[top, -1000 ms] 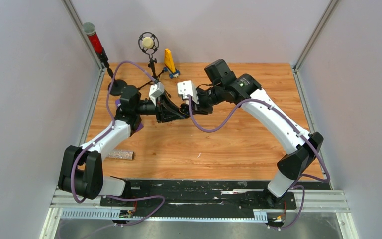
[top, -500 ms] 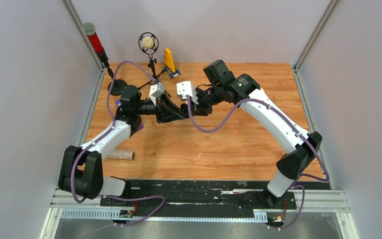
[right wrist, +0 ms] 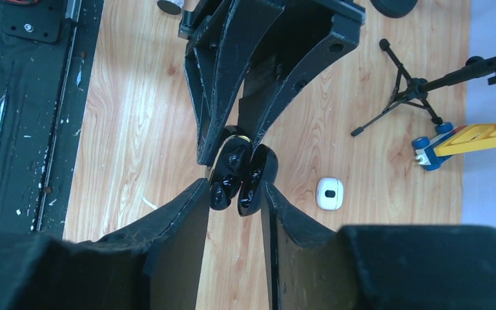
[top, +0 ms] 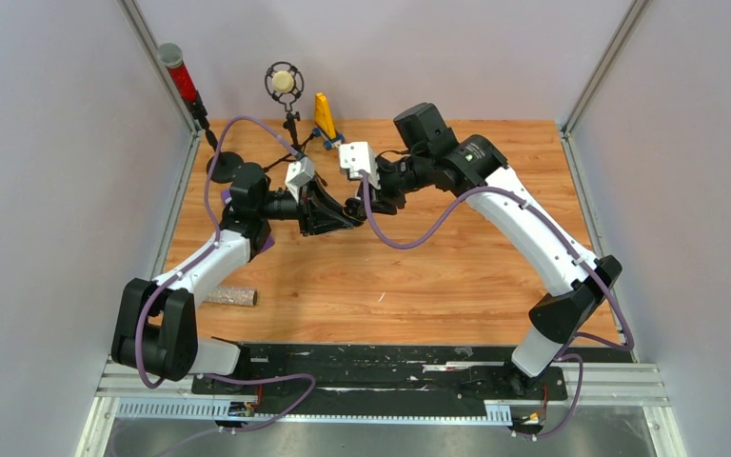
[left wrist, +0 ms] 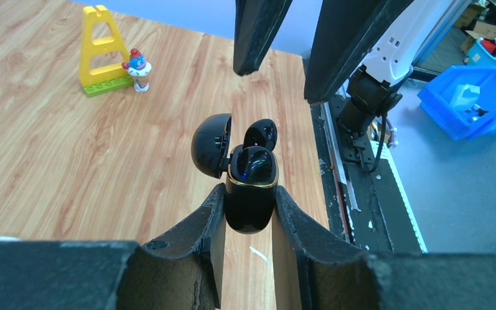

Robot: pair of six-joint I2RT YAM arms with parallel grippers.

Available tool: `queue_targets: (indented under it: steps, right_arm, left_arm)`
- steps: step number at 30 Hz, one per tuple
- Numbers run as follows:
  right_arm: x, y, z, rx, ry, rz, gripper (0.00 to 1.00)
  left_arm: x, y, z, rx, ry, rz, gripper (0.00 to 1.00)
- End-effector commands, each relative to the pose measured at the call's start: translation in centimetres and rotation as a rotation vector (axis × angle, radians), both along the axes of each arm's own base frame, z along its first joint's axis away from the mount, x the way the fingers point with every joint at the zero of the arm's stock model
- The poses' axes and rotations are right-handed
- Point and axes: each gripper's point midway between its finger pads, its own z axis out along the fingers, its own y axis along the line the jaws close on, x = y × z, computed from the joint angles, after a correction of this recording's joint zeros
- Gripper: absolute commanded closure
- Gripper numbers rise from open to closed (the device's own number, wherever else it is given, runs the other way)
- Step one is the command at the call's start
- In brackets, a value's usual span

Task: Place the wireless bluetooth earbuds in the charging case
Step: Place the earbud in the charging case.

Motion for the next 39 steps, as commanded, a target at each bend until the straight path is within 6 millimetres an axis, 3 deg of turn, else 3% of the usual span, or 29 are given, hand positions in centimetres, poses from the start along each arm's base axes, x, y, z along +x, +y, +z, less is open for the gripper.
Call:
queue_targets:
  steps: [1, 6, 10, 16, 36, 39]
  right_arm:
    - [-0.5, 0.0, 3.7, 0.074, -0.063, -0.003, 0.67]
    - [0.4, -1.2, 1.8, 0.006, -0.087, -0.065, 0.83]
    - [0.4, -1.9, -0.7, -0.044, -0.069, -0.078, 0.85]
    - [0.6, -2.0, -1.7, -0.054, -0.066, -0.09, 0.85]
    - [-0.4, -0.4, -0.9, 0.003, -0.014, -0.028, 0.86]
    - [-0.1, -0.7, 0.3, 0.013, -0.04, -0.05, 0.86]
  left_arm:
    - [-0.1, -0.1, 2.4, -0.023, -0.098, -0.018, 1.0]
    - [-0.2, -0.1, 2.6, -0.024, -0.102, -0.019, 1.0]
    - [-0.2, -0.1, 2.7, -0.025, -0.104, -0.023, 1.0]
    - [-0.3, -0.1, 2.8, -0.025, -0.103, -0.026, 1.0]
    - [-0.3, -0.1, 2.7, -0.025, -0.101, -0.029, 1.0]
    - [-0.3, -0.1, 2.8, -0.025, -0.101, -0.031, 1.0]
